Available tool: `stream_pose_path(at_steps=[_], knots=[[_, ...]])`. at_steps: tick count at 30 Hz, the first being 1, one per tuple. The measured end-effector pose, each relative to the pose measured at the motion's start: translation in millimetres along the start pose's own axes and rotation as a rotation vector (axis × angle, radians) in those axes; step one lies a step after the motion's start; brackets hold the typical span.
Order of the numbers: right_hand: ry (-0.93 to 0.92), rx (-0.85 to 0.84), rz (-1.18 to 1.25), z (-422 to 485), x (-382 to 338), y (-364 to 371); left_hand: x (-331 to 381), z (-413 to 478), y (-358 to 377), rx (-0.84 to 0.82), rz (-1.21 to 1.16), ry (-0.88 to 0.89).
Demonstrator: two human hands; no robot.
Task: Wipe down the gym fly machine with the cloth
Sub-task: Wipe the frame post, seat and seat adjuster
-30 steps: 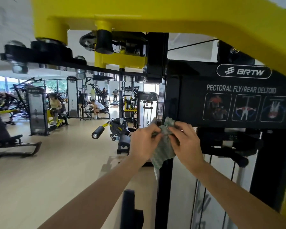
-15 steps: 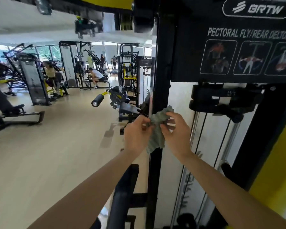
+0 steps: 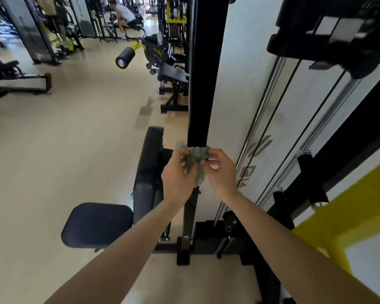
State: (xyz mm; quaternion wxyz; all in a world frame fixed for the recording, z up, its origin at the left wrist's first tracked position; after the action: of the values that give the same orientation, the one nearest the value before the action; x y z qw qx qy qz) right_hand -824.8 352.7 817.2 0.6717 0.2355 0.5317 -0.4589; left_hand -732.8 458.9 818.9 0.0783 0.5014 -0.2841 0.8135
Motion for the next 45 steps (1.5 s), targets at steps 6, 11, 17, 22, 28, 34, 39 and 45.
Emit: stream_pose_path(at_steps=[6,11,17,22,28,34,39,45], knots=[[0.312,-0.089,0.05,-29,77,13,-76,-38,41,-0.021,-0.085,-0.187],[0.522,-0.177,0.159,-60,133,22,-151,-69,74,-0.062,-0.11,-0.347],[0.558,-0.212,0.055,-94,191,40,-233,-90,100,-0.17,-0.178,-0.413],[0.601,-0.255,-0.045,-129,262,60,-296,-107,122,-0.244,-0.23,-0.484],[0.614,-0.189,-0.037,-165,361,79,-379,-135,156,-0.272,-0.241,-0.437],[0.492,-0.09,0.027,-192,467,101,-473,-160,196,-0.266,-0.259,-0.335],[0.471,-0.071,0.002,-232,560,124,-551,-191,230,-0.264,-0.261,-0.255],[0.457,-0.096,-0.057,-274,659,152,-635,-228,267,-0.255,-0.324,-0.207]])
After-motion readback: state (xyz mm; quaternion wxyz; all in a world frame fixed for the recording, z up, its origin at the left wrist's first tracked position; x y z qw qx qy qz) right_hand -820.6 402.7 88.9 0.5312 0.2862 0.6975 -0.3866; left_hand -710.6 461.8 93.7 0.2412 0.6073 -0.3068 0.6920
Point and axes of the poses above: each hand's wrist, its own z-axis towards the middle knuckle, its own y-axis out of the palm, x = y × z, the point moved 3 cm from there along z, towards the middle knuckle, and after that the axes turned 6 degrees about z, right-handed, at the moved point
